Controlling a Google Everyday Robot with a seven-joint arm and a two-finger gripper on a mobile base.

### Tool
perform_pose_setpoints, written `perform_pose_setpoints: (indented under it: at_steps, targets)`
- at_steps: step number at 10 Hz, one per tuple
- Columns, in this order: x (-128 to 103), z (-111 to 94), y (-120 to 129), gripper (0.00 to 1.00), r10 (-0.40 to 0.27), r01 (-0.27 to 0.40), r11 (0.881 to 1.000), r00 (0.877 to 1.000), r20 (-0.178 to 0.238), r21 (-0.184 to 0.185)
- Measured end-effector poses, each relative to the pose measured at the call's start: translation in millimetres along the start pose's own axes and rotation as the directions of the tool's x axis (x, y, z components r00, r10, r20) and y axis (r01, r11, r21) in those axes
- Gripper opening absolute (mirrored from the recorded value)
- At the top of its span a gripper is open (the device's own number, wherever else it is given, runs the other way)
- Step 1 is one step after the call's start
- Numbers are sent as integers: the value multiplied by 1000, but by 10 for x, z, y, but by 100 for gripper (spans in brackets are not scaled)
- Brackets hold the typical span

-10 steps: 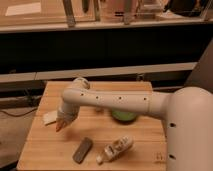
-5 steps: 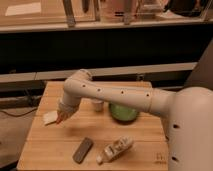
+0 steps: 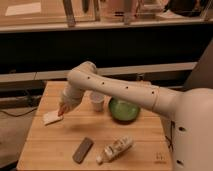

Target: Place the pepper in the ceramic cup

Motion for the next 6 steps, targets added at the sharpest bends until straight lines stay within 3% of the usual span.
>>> perform_pose_setpoints:
  at_steps: [3, 6]
  targets:
    - [192, -143, 87, 2, 43, -43, 998, 999, -11, 37]
    - [552, -365, 234, 2, 112, -109, 991, 993, -30, 81]
